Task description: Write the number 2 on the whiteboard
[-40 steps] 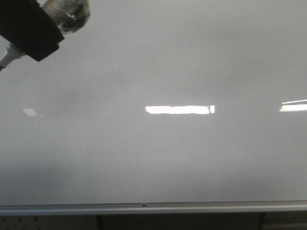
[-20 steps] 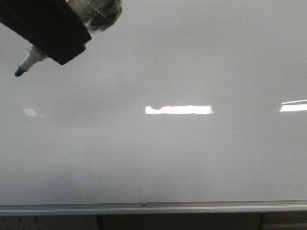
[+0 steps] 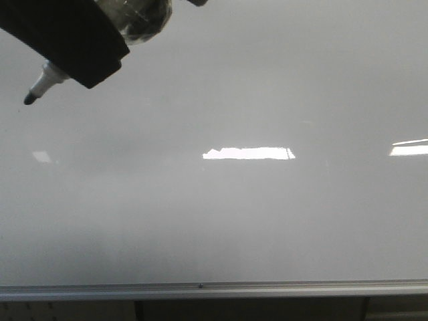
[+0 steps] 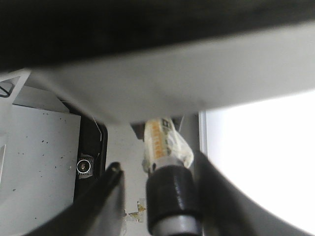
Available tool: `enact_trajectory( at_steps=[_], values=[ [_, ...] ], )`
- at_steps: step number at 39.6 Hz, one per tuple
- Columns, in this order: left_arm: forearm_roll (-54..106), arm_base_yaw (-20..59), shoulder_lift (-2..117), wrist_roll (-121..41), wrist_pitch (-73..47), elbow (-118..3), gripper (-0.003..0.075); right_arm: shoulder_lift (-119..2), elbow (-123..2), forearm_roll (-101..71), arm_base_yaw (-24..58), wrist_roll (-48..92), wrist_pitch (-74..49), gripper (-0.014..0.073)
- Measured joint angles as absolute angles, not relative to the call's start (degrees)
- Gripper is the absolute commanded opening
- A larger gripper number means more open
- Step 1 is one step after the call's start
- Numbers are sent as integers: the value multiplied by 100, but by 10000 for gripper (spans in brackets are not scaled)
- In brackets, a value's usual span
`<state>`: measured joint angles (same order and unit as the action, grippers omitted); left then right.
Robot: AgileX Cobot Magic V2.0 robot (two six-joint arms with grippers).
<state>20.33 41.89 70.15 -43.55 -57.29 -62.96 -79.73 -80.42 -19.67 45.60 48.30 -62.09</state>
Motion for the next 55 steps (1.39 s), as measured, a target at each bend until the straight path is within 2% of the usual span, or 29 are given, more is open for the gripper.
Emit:
enact_trajectory(
  at_steps=[7, 10, 12, 18, 22, 31, 41, 47, 55],
  values=[
    [2023, 4194, 7015, -4379, -5747, -6296, -18, -7973, -8042, -1953, 4560, 4830, -6188, 73],
    [2023, 4194, 7015, -4393, -5747, -6296, 14, -7973, -8042, -1953, 4560, 4830, -6188, 22],
    [2012, 4194, 7015, -4393, -5747, -6296, 69, -7973, -8042, -1953, 4560, 4830, -6188, 1],
    [2012, 4194, 7015, -4393, -5723, -6296, 380, -7973, -8050, -1953, 4560, 4830, -6188, -7],
    [1990, 4175, 7015, -4351, -5637, -6296, 487, -7973, -8050, -1944, 4560, 4788, -6198, -7],
    [1981, 3559, 6738, -4065, -5613, -6170, 490, -7845, -8050, -1111, 4320, 3671, -6321, -7],
    [2044, 2378, 5953, -3625, -5401, -5765, 490, -7143, -7503, -429, 2908, 1884, -6131, -7],
    [2068, 2006, 5619, -3560, -5377, -5641, 490, -6409, -6438, -441, 2173, 1385, -5012, -7],
    [2092, 1954, 5521, -3552, -5256, -5629, 490, -5161, -4447, -761, 2012, 1261, -2737, -7]
  ],
)
